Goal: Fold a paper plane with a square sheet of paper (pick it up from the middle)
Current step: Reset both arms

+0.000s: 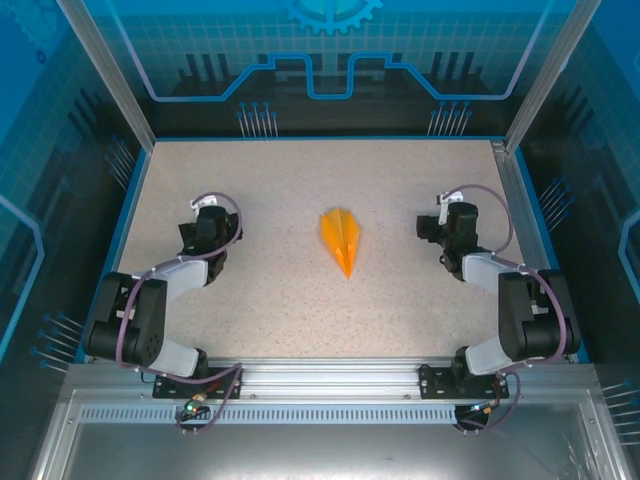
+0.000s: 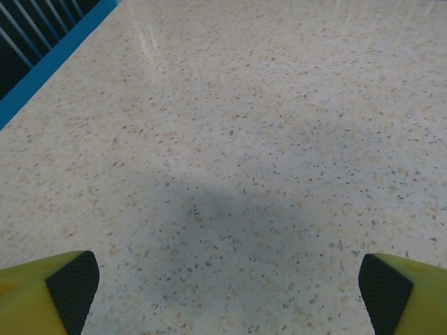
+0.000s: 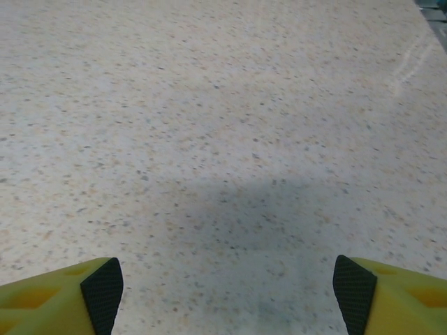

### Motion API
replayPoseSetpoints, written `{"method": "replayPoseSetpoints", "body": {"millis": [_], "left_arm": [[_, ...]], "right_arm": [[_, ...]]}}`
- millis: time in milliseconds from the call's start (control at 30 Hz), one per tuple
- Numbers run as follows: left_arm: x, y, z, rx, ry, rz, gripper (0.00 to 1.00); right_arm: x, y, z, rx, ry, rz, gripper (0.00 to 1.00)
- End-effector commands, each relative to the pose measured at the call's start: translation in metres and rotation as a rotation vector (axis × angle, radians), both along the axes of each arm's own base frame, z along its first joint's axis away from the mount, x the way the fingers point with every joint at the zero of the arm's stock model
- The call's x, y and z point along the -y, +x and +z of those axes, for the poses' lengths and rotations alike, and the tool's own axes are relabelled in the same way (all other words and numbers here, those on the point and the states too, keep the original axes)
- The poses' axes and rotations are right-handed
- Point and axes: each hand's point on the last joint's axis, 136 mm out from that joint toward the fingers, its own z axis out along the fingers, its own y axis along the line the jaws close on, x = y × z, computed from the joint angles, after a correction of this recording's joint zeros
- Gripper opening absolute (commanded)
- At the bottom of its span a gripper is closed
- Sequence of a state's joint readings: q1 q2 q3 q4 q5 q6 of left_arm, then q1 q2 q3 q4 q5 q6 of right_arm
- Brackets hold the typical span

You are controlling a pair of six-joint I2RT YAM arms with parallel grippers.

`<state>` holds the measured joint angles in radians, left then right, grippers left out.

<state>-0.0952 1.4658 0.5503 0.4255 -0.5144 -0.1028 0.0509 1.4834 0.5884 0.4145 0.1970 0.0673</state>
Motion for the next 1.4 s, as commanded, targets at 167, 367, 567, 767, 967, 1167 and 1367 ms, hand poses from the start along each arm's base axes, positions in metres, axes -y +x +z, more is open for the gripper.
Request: {"method": "replayPoseSetpoints", "body": {"millis": [167, 367, 567, 767, 967, 1167, 1367], "left_arm": [[0.020, 0.004, 0.003, 0.159, -0.058, -0.175, 0.99], [0.017, 0.005, -0.002, 0.170, -0.075, -0.179, 0.99], [0.018, 0.005, -0.001, 0.169, -0.072, -0.181, 0.99], [0.018, 0.005, -0.001, 0.168, -0.073, -0.182, 0.99], [0.018, 0.005, -0.001, 0.171, -0.073, -0.181, 0.99], [0.018, 0.005, -0.001, 0.169, -0.073, -0.182, 0.99], [0.018, 0.005, -0.001, 0.169, -0.073, -0.182, 0.99]], "right_arm": [[-0.023, -0.008, 0.002, 0.161, -0.028, 0.117, 0.99], [-0.022, -0.008, 0.002, 0.161, -0.020, 0.120, 0.99], [-0.015, -0.010, 0.004, 0.187, -0.061, 0.049, 0.99], [-0.015, -0.009, 0.003, 0.174, -0.041, 0.061, 0.99], [-0.014, -0.009, 0.003, 0.174, -0.037, 0.061, 0.99], [-0.015, -0.009, 0.003, 0.173, -0.037, 0.062, 0.99], [-0.014, -0.008, 0.004, 0.175, -0.036, 0.061, 0.99]]}}
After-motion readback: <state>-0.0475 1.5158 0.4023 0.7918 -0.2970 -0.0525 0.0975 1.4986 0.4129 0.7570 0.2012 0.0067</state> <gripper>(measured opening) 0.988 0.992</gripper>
